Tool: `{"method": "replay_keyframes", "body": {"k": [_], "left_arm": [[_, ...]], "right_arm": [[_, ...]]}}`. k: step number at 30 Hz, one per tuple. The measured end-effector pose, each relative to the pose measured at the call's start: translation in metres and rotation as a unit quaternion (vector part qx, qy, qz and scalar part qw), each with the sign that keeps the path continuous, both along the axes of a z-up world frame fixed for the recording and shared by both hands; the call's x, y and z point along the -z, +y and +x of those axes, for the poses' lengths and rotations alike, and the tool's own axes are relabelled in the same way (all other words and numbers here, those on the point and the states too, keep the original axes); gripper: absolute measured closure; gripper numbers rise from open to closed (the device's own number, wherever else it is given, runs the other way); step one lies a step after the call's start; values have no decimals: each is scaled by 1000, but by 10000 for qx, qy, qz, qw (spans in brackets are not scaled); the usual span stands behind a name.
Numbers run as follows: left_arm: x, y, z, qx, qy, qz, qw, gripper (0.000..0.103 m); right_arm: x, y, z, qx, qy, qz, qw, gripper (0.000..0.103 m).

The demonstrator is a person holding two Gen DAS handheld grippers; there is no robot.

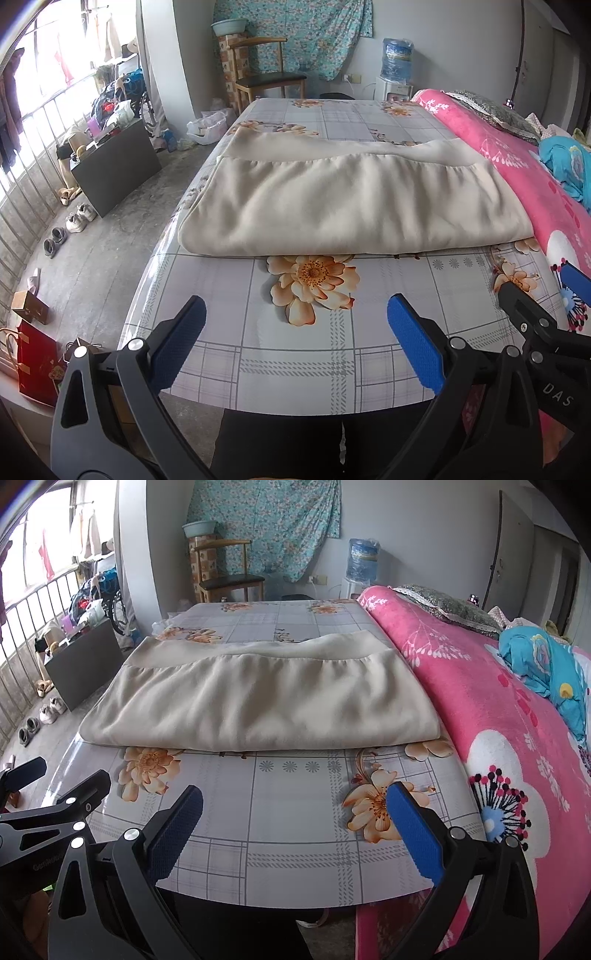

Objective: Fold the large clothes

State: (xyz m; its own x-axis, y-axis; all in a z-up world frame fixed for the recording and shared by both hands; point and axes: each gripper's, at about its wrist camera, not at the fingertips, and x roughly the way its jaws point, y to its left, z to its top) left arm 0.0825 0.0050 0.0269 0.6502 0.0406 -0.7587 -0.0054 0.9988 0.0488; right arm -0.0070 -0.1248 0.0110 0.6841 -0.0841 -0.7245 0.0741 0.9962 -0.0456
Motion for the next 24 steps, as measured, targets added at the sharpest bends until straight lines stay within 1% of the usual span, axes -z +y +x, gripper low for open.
{"method": "replay_keyframes", "body": {"k": [24], "left_arm": [[1,-1,-1,-2,14,-45,10000,8]], "right_arm": [[-1,0,1,-10,6,-21,10000,6]]}}
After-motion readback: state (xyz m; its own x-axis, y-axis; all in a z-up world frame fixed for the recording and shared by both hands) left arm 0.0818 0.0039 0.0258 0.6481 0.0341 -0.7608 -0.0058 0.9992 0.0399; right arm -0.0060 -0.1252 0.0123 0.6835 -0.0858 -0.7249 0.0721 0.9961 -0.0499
